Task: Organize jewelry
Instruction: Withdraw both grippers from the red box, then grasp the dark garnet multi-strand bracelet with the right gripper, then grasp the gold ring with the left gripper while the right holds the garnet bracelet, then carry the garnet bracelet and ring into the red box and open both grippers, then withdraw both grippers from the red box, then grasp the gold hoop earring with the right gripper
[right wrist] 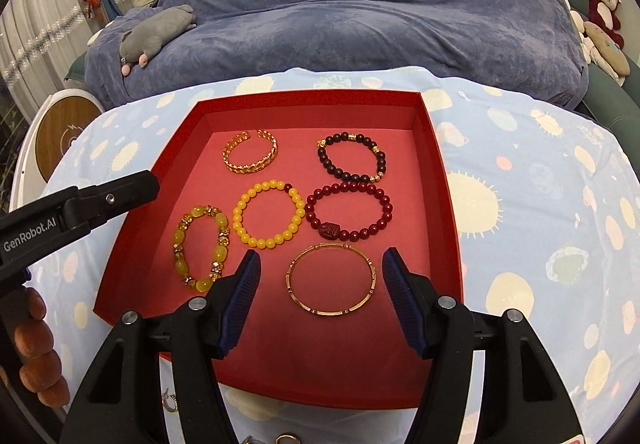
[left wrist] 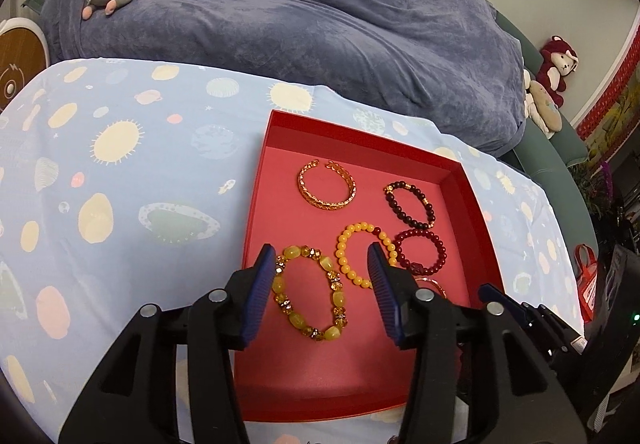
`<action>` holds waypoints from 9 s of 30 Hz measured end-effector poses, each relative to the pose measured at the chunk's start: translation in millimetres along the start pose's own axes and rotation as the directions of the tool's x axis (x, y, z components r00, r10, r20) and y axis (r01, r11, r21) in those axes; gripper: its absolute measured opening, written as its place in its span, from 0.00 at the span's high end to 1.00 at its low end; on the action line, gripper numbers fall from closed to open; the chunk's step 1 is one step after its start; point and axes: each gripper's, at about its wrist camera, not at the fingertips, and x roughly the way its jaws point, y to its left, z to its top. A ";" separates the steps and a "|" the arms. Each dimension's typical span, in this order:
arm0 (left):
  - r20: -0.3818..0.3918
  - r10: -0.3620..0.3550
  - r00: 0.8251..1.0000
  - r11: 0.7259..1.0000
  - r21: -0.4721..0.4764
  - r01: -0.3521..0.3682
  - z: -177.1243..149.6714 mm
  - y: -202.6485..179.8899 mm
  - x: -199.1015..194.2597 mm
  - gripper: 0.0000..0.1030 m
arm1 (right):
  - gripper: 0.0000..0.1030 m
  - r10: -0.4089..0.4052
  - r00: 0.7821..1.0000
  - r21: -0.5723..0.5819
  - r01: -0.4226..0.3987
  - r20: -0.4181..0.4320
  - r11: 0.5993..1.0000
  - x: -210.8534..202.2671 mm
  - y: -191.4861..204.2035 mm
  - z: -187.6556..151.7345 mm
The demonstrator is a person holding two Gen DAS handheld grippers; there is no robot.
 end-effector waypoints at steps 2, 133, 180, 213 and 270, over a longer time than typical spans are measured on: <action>0.020 0.012 1.000 1.000 0.013 -0.012 -3.1 -0.6 -10.1 0.53 | 0.41 0.001 1.000 0.000 -0.001 0.016 1.000 -10.4 -0.9 -0.4; -0.112 0.010 0.994 0.989 0.150 0.007 -158.7 -68.0 -20.4 0.92 | 0.87 0.031 0.996 0.216 -0.011 -0.087 0.976 -70.7 -29.2 -144.5; -0.024 0.075 0.997 0.990 0.123 -0.072 9.0 -22.9 42.2 0.92 | 0.87 0.149 0.985 0.040 -0.146 -0.085 0.988 25.7 25.4 -2.0; -0.030 0.048 0.998 0.996 0.071 -0.046 -65.3 -19.6 -38.4 0.76 | 0.76 0.052 0.999 0.097 -0.052 0.004 0.994 -54.6 -0.2 -40.2; -0.165 0.068 0.984 0.997 0.041 -0.062 -146.1 -0.4 -30.4 0.71 | 0.80 0.012 0.993 0.026 -0.009 -0.116 1.000 -17.2 21.0 -107.0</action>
